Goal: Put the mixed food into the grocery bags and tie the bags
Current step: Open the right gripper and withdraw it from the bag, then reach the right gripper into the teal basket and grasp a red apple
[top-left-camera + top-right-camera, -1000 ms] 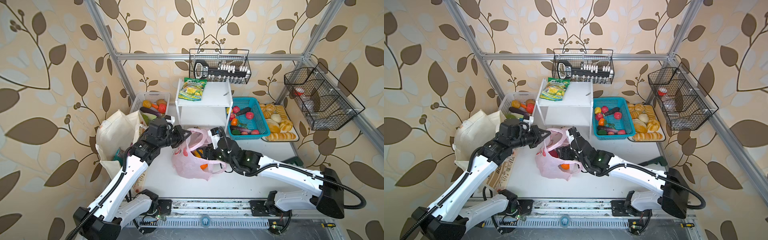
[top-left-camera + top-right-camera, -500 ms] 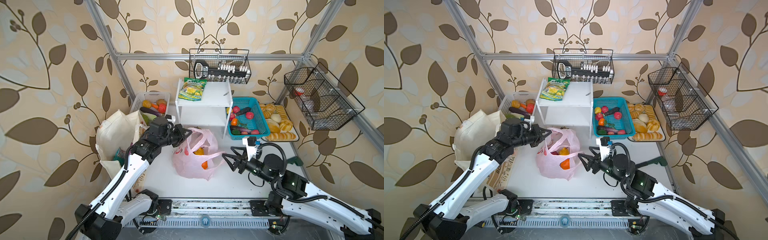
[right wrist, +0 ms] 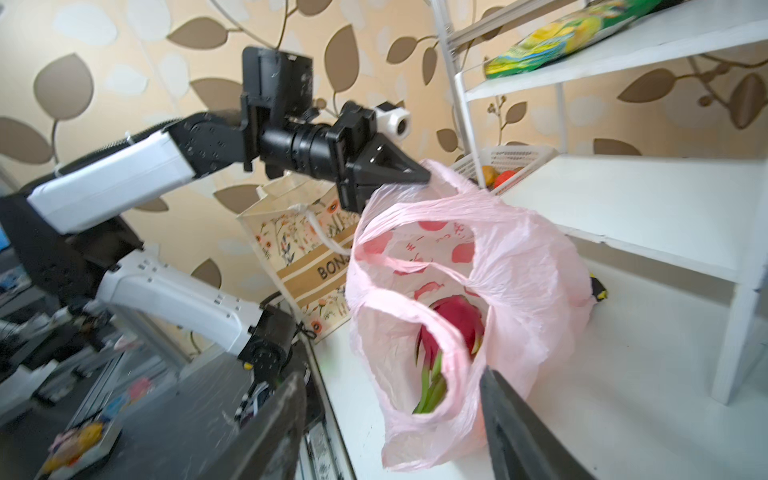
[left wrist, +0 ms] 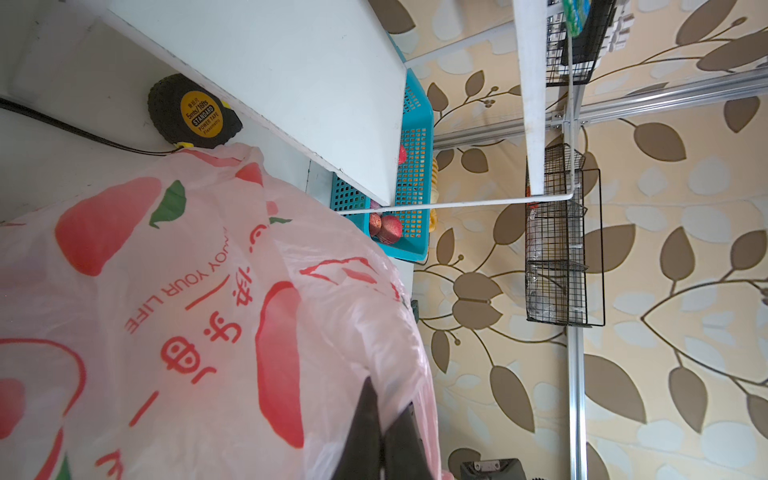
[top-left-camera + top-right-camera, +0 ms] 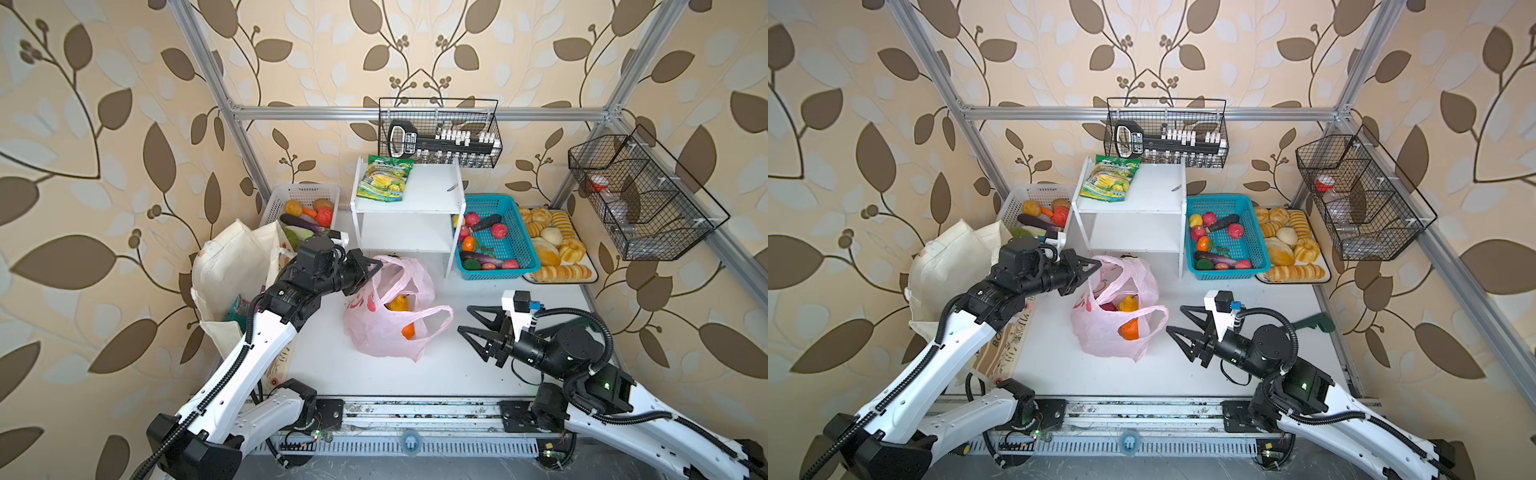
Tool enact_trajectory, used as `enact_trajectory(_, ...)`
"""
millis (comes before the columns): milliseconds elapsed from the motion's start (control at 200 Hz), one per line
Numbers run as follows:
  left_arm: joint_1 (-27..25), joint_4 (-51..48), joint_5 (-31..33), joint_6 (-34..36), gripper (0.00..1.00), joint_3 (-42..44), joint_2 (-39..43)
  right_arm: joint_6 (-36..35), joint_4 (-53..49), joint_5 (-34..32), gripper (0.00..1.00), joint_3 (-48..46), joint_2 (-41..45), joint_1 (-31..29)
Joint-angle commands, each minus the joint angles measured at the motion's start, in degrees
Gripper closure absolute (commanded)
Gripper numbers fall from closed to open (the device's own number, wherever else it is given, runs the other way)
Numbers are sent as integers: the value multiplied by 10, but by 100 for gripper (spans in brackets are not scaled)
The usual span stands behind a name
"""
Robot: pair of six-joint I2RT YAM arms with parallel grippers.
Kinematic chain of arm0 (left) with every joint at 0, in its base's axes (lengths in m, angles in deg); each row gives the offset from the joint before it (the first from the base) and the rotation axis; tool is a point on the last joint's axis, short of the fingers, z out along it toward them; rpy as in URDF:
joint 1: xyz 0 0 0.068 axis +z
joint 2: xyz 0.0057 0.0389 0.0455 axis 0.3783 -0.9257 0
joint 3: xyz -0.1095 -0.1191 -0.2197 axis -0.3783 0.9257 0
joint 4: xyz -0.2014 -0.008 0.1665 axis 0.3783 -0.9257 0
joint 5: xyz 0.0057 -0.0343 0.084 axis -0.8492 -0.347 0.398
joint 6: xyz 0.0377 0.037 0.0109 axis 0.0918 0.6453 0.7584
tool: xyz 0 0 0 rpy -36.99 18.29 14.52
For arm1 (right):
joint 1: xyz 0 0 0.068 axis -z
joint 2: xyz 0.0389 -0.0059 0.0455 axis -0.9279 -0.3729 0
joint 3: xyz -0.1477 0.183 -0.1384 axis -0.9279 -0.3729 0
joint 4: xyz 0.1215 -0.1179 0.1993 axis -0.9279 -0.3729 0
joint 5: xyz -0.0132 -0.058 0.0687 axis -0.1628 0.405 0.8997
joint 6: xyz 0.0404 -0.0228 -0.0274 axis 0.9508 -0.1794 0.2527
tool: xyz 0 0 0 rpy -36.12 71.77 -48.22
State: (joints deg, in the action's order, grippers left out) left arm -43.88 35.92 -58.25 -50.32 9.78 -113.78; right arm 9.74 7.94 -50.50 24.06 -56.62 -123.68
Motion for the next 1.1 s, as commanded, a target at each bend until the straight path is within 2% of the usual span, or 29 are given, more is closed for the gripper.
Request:
enact_trajectory(0, 6, 14, 11, -6, 100, 5, 15, -51, 27, 79, 32, 8, -31, -15)
enact_trajectory(75, 6, 14, 8, -5, 100, 2, 15, -76, 20, 63, 28, 16, -53, -19)
enact_trajectory(195, 6, 13, 6, -2, 100, 4, 16, -114, -17, -53, 25, 39, -80, -19)
enact_trajectory(275, 6, 12, 6, -1, 100, 4, 17, -129, -13, -94, 24, 41, -90, -18)
enact_trajectory(385, 6, 5, 11, 3, 100, 2, 17, -141, -15, -118, 23, 50, -96, -13)
enact_trajectory(485, 6, -3, 22, 7, 100, 2, 20, -135, -13, -128, 23, 60, -89, 19)
enact_trajectory(620, 6, -6, 29, 11, 100, 1, 19, -105, -19, -48, 23, 73, -78, 117)
enact_trajectory(780, 6, -9, 31, 16, 100, -3, 17, -29, -65, 51, 27, 103, -108, 276)
enact_trajectory(880, 7, -9, 32, 18, 100, -5, 15, 49, -138, 33, 31, 135, -164, 386)
enact_trajectory(950, 7, -11, 32, 19, 100, -6, 14, 79, -189, 42, 37, 154, -221, 468)
enact_trajectory(1000, 7, -10, 32, 19, 100, -4, 14, 69, -228, 31, 40, 178, -271, 507)
enact_trajectory(1095, 8, -6, 30, 18, 100, -2, 14, 17, -276, -66, 39, 234, -368, 519)
